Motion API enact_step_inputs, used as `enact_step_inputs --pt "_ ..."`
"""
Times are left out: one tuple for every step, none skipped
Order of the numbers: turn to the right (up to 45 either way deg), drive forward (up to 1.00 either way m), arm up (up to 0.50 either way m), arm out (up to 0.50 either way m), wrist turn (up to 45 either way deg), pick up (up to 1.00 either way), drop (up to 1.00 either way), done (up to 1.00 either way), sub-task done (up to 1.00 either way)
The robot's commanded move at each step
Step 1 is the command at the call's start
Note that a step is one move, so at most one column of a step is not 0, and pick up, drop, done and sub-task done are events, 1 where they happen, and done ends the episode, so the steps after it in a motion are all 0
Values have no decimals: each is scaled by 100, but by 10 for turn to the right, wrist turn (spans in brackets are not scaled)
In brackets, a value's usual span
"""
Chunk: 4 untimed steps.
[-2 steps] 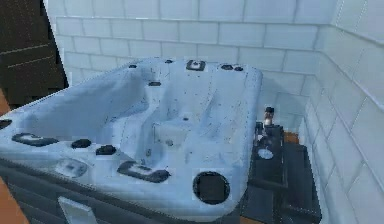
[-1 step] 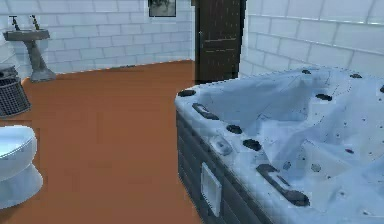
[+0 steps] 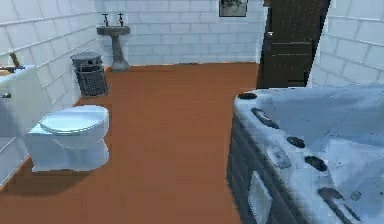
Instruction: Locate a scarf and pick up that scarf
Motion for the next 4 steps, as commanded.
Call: enact_step_inputs --pt "450 0 0 0 0 0 0 0 0" --pt "450 0 0 0 0 0 0 0 0" --pt "90 0 0 0 0 0 0 0 0" --pt "0 55 0 0 0 0 0 0 0"
